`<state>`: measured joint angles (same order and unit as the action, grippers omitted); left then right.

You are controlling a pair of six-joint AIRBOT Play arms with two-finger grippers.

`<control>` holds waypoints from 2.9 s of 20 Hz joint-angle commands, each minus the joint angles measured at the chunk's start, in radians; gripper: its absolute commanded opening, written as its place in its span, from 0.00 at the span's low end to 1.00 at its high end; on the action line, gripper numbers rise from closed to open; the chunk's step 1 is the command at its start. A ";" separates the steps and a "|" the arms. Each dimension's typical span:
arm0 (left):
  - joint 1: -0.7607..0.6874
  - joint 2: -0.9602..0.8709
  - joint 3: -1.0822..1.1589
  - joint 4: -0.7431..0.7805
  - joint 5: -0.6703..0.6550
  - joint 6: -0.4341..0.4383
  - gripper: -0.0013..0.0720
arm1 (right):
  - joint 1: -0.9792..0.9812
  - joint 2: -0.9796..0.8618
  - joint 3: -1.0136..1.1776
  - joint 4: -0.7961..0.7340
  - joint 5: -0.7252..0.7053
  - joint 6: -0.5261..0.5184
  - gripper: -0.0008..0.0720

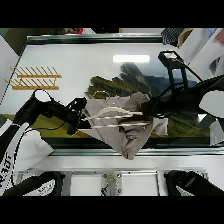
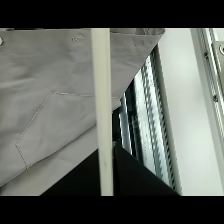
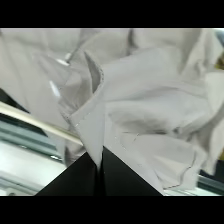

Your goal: Fold the clothes and pants, and hang the long-sleeved shirts on hangers.

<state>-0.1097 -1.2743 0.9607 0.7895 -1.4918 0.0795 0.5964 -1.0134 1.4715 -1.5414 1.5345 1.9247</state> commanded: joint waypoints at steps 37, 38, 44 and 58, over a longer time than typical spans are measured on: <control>-0.044 -0.081 0.001 -0.100 -0.005 0.018 0.04 | 0.142 -0.253 0.196 0.154 -0.139 -0.044 0.18; -0.044 -0.081 0.001 -0.100 -0.005 0.018 0.04 | 0.142 -0.253 0.196 0.154 -0.139 -0.044 0.44; -0.044 -0.081 0.001 -0.100 -0.006 0.018 0.04 | 0.140 -0.250 0.196 0.154 -0.112 -0.045 0.53; -0.044 -0.081 0.001 -0.100 -0.019 0.018 0.04 | 0.062 -0.124 0.203 0.176 -0.003 -0.146 0.97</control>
<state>-0.1535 -1.3556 0.9607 0.6884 -1.5047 0.0971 0.6914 -1.1770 1.6730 -1.3563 1.5230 1.8137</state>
